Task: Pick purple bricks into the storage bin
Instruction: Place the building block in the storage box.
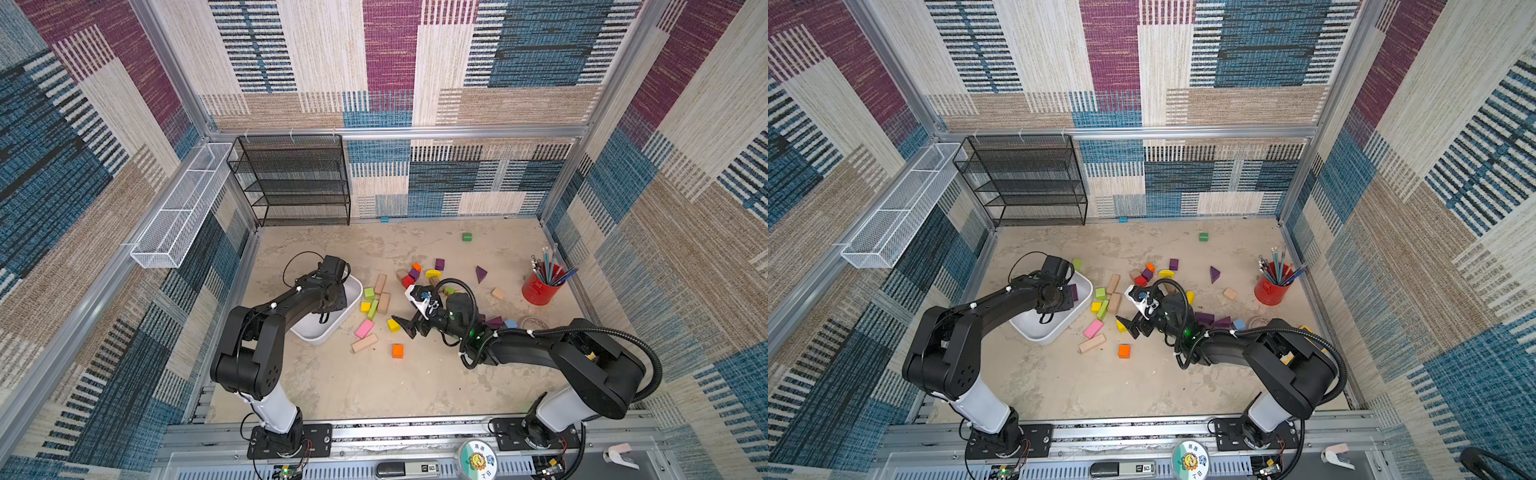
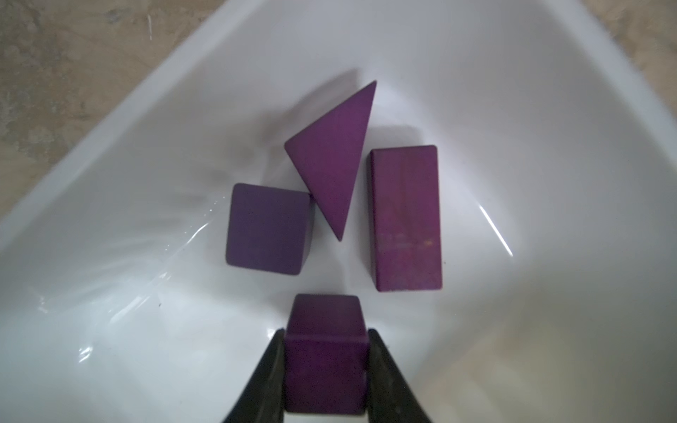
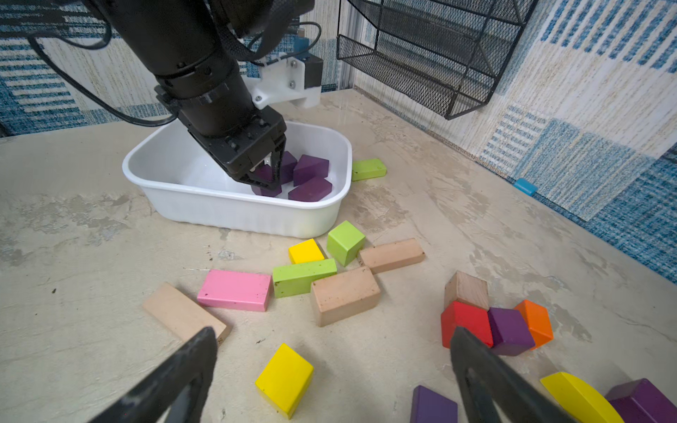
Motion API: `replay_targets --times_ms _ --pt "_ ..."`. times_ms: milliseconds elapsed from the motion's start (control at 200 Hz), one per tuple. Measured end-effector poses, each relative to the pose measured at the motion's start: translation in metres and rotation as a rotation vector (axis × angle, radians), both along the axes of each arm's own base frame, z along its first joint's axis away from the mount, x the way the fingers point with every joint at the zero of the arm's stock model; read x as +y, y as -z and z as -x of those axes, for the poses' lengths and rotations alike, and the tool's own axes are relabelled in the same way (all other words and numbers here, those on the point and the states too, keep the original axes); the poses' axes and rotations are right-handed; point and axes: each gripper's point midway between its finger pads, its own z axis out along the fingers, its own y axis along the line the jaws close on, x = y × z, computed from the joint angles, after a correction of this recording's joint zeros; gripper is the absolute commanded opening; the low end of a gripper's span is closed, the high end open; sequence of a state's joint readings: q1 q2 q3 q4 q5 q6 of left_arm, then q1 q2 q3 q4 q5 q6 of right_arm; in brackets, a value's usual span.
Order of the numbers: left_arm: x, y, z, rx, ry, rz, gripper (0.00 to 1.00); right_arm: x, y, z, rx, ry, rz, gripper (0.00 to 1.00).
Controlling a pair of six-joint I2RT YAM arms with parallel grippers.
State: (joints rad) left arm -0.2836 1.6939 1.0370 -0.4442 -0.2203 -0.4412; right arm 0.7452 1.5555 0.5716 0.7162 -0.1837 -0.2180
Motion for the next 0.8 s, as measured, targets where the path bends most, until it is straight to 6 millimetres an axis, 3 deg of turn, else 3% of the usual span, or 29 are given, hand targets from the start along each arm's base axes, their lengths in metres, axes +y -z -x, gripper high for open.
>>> replay_targets --times_ms 145,351,516,801 --pt "-0.002 0.005 -0.004 0.006 0.001 0.003 0.35 0.001 0.001 -0.001 0.005 0.000 0.005 0.99" --pt "-0.005 -0.003 -0.009 -0.016 0.002 0.023 0.53 0.001 0.002 -0.002 0.008 0.000 0.007 1.00" --pt "-0.007 -0.026 -0.010 -0.066 0.004 0.046 0.65 0.002 0.003 -0.003 0.010 0.001 0.009 1.00" --pt "-0.009 -0.065 -0.002 -0.104 -0.010 0.090 0.75 0.003 0.007 -0.009 0.019 0.023 0.025 1.00"
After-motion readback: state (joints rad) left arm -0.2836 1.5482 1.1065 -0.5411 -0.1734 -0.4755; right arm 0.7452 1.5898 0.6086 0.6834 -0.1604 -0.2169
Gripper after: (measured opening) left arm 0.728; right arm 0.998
